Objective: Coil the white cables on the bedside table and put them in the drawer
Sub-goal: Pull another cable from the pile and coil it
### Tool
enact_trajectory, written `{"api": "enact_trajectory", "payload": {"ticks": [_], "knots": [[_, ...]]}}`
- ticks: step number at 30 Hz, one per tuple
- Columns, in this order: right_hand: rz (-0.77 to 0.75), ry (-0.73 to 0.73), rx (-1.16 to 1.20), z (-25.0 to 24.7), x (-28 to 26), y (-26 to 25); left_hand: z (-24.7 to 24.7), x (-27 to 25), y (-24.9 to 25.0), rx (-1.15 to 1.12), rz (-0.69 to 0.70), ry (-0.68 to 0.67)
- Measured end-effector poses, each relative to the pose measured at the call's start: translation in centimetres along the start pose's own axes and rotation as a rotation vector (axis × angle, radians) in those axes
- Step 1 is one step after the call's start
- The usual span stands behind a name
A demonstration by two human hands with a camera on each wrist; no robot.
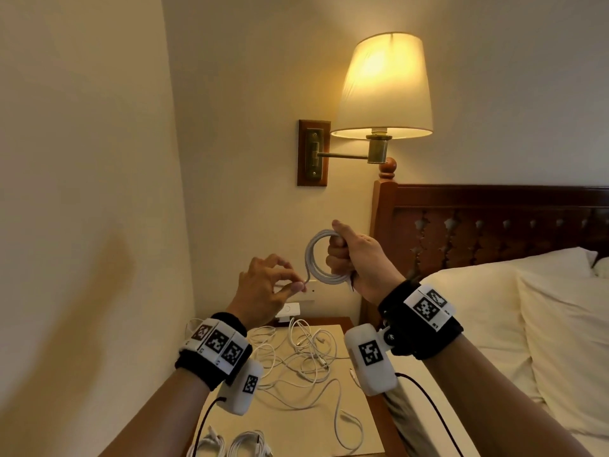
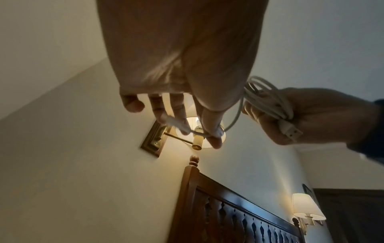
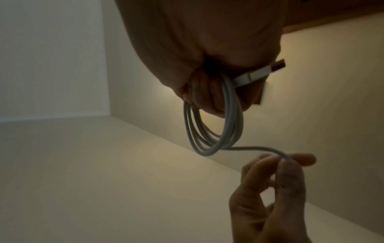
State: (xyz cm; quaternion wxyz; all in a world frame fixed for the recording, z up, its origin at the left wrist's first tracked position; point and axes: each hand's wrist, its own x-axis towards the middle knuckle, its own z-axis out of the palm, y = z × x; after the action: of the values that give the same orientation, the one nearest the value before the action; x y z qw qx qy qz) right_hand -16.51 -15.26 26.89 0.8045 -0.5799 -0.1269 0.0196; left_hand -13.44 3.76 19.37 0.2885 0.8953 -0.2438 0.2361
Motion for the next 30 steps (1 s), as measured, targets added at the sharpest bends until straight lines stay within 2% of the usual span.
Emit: {"api": "enact_trajectory", "payload": {"ticks": [1, 2, 4, 5, 7, 10, 12, 14, 16, 18, 22, 25, 30], "knots": [[0.005, -0.007, 0.033, 0.0, 0.0, -0.1, 0.1, 0.0, 0.2, 0.002, 0.0, 0.002], [0.006, -0.012, 0.073, 0.0, 0.0, -0.4, 0.2, -0.1, 0.4, -0.137, 0.0, 0.0], [0.006, -0.014, 0.133, -0.2, 0.2, -1.0, 0.3, -0.8, 1.0, -0.565, -0.015, 0.049], [0.01, -0.01, 0.139, -0.2, 0.2, -1.3, 0.5, -1.1, 0.9, -0.678, -0.025, 0.091], [0.021, 0.0, 0.127, -0.2, 0.3, -1.4, 0.9, -1.6, 1.1, -0.675, -0.028, 0.127], [0.037, 0.004, 0.148, 0.0, 0.2, -1.0, 1.8, -1.6, 0.7, -0.512, 0.007, 0.111], [0.044, 0.003, 0.152, 0.1, 0.1, -0.9, 1.8, -1.3, 0.4, -0.47, 0.002, 0.218], [0.054, 0.0, 0.148, 0.2, -0.1, -0.7, 1.3, -0.8, 0.6, -0.607, -0.103, 0.345], [0.065, -0.006, 0.152, 0.3, -0.1, -0.3, 0.6, -0.1, 1.6, -0.925, -0.243, 0.389], [0.077, -0.02, 0.148, 0.6, -0.1, 0.0, -0.4, 0.5, 3.1, -1.185, -0.329, 0.32], [0.067, -0.019, 0.103, 0.9, -0.1, 0.0, -1.4, 1.0, 4.6, -1.462, -0.463, 0.131], [0.055, -0.013, 0.071, 1.1, -0.1, 0.1, -1.4, 0.8, 4.9, -1.547, -0.504, 0.077], [0.002, 0.016, -0.029, 1.3, 0.1, 0.3, -1.6, 0.4, 6.1, -1.588, -0.538, -0.123]]}}
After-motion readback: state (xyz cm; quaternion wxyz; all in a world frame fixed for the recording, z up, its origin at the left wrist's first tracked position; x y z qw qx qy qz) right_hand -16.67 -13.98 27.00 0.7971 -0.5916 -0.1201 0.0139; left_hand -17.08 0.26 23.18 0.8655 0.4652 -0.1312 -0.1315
